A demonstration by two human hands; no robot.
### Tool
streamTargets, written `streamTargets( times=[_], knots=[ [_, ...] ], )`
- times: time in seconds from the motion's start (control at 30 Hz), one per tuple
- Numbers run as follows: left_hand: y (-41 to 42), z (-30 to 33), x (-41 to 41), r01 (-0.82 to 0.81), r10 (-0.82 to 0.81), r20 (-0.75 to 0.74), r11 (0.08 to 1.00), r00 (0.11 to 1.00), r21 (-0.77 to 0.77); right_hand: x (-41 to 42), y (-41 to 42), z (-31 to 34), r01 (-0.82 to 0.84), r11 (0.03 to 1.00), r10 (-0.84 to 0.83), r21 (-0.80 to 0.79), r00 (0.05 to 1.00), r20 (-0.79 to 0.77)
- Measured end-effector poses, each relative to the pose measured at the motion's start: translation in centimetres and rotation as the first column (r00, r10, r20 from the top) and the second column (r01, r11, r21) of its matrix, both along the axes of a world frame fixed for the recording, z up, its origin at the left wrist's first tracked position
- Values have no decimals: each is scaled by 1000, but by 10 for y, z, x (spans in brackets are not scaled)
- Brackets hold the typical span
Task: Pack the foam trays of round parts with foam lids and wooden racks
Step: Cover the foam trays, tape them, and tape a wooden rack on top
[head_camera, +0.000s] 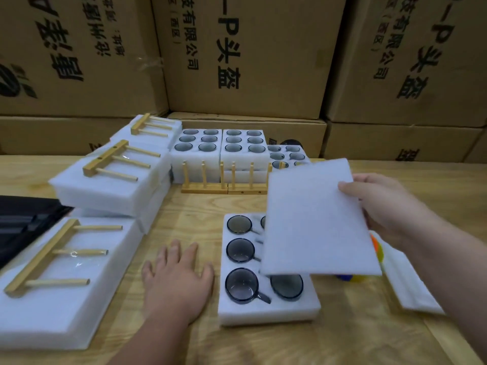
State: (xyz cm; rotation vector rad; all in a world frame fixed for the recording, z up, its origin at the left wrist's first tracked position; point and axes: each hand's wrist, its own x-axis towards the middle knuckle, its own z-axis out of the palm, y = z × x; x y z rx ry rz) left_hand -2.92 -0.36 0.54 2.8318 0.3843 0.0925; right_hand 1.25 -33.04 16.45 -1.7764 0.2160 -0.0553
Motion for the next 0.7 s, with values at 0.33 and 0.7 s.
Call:
streamTargets(
  times=[0.33, 0.7],
  knots=[
    [2, -5, 2, -1, 1, 9, 1000, 1000, 8, 5, 60, -70, -64, 991, 78, 116, 990, -118],
    [1, -2, 1, -3, 3, 11, 1000, 1000, 6, 13, 67, -98, -22, 964, 3, -265, 997, -71]
  ],
)
